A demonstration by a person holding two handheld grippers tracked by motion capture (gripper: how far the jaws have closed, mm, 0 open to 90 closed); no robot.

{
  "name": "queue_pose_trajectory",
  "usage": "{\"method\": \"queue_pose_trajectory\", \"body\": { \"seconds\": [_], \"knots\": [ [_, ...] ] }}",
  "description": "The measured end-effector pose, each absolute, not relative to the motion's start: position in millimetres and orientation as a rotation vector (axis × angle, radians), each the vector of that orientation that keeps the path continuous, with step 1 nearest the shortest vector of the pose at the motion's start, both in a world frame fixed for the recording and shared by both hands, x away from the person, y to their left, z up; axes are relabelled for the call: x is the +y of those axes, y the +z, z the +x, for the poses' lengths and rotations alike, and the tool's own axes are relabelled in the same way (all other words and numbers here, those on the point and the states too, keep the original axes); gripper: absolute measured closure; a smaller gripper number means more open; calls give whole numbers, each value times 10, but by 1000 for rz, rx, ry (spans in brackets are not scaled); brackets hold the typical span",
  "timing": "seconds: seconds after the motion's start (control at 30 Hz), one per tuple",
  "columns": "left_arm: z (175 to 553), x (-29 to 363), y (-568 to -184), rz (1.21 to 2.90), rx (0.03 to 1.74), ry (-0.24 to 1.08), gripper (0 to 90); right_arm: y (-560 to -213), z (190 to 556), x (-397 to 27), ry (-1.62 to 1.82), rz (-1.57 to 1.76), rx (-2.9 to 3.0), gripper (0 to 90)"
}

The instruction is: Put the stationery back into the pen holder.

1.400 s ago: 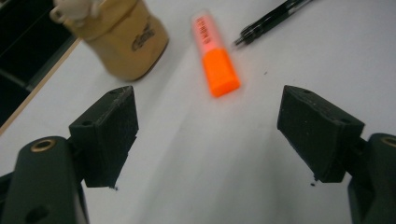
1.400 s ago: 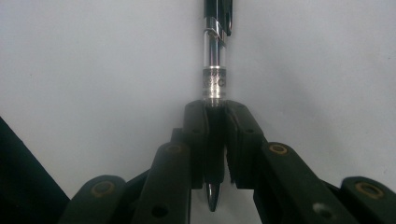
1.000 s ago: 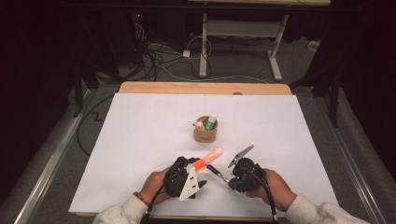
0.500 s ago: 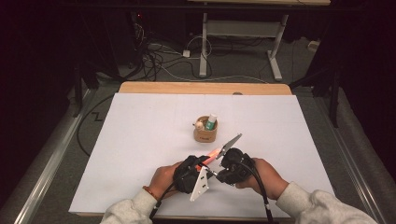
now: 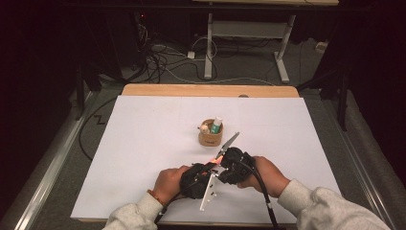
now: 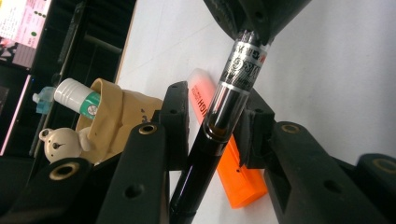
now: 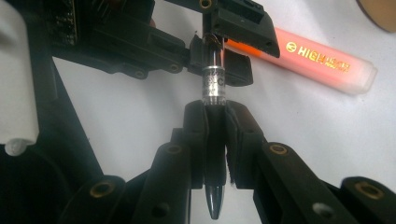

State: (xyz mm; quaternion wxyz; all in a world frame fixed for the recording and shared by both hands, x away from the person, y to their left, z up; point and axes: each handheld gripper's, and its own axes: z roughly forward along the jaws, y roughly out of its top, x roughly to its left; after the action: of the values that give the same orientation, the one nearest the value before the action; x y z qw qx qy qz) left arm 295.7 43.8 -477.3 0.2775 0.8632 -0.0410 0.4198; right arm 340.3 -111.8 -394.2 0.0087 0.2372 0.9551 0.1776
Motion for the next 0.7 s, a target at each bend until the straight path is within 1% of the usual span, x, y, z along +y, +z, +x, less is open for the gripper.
{"method": "queue_pose_trajectory", "body": {
  "seconds": [0.27,0.3,0.33,0.43,0.47,0.6,0.63,0.7],
  "knots": [
    [2985,408,-4797,2371,-150,1187,758,-3892,3452,-1084,549,729,2955,798],
    [2988,424,-4746,2435,-197,1215,762,-3888,3459,-1081,554,717,2952,798],
    [2996,417,-4785,2381,-152,1188,763,-3879,3458,-1074,556,717,2948,798],
    [3005,422,-4788,2361,-138,1190,765,-3866,3470,-1077,578,721,2941,790],
    [3010,421,-4796,2352,-129,1190,765,-3860,3475,-1083,596,727,2939,776],
    [3032,432,-4791,2381,-131,1191,766,-3811,3484,-1122,681,713,2883,600],
    [3040,442,-4773,2399,-140,1211,766,-3796,3481,-1137,706,704,2867,577],
    [3052,453,-4772,2408,-135,1191,766,-3768,3472,-1182,762,680,2832,524]
  ]
}}
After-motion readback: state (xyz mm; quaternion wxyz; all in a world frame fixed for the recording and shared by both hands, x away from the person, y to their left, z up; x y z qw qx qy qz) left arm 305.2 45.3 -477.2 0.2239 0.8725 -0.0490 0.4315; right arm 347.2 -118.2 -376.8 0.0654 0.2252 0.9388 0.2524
